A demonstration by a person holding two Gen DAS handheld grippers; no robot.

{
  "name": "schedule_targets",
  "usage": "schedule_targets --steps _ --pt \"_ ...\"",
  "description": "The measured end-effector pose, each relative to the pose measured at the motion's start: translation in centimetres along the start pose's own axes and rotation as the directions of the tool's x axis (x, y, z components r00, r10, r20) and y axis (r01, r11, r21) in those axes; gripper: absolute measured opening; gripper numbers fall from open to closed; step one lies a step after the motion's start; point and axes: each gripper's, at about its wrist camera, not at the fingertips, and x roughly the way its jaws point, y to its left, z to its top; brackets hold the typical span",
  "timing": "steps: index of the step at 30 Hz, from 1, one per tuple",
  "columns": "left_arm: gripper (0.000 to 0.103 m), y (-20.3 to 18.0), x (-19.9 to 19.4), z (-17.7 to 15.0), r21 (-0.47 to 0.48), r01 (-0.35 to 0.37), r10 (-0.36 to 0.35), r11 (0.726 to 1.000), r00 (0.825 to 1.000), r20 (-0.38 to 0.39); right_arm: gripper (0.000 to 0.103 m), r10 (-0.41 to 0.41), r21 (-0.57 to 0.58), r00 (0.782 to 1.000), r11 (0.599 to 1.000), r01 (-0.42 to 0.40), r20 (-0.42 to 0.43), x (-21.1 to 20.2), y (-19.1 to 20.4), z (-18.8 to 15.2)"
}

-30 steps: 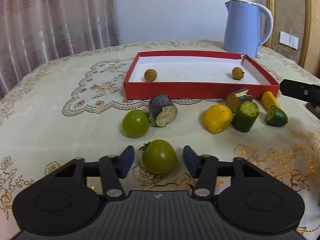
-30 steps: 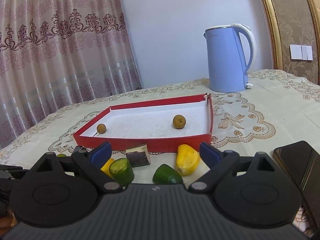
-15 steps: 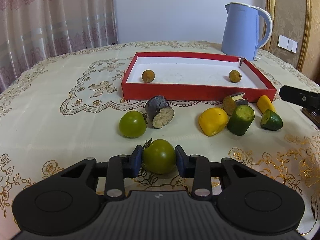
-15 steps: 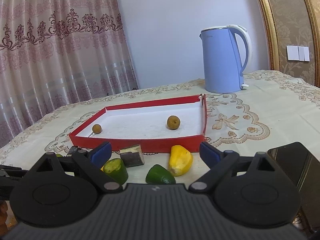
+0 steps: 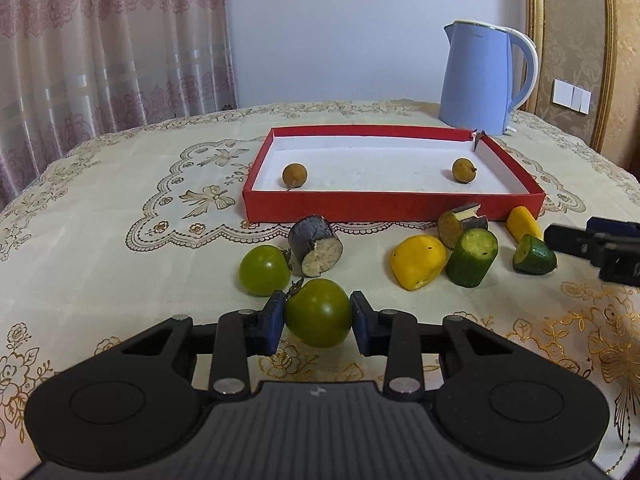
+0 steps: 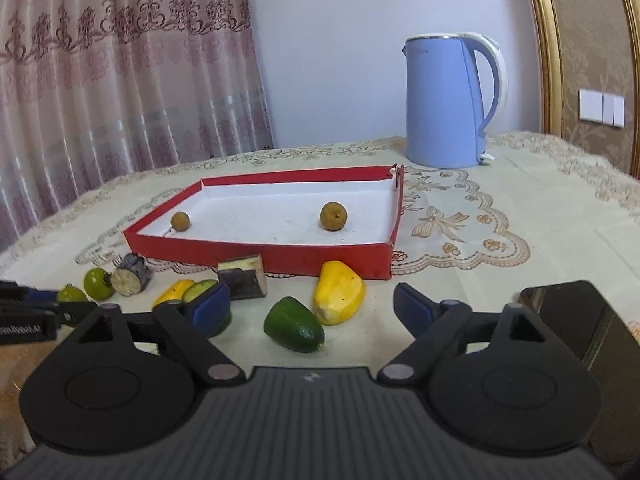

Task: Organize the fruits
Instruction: 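Carry the green tomato in the left gripper into the tray and release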

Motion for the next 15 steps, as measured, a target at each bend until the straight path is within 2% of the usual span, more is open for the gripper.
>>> schedule_targets --steps 4,7,12,15 --pt "0.034 0.2 -0.2 0.1 -0.007 0.001 -0.001 1.0 1.0 0.011 0.062 0.026 -0.027 0.999 0.999 -0.027 -0.039 0.6 0.4 -0.3" --pt "0.034 0.3 -0.4 0.3 -0.012 0.002 -0.001 1.0 1.0 0.022 0.052 0.041 -0.027 0.997 0.999 -0.043 -0.069 1.2 0.4 -0.6" --pt "0.034 0.0 -0.7 1.5 0.006 0.015 -0.015 1.0 0.998 0.056 0.045 0.074 -0.033 0.992 0.996 -0.078 -0.1 1.7 0.6 -0.6" --pt "0.034 -0.5 -0.6 2.9 0.019 0.029 -0.03 0.999 0.996 0.08 0.045 0.078 -0.021 0.991 0.997 -0.081 -0.11 1.9 0.4 -0.5"
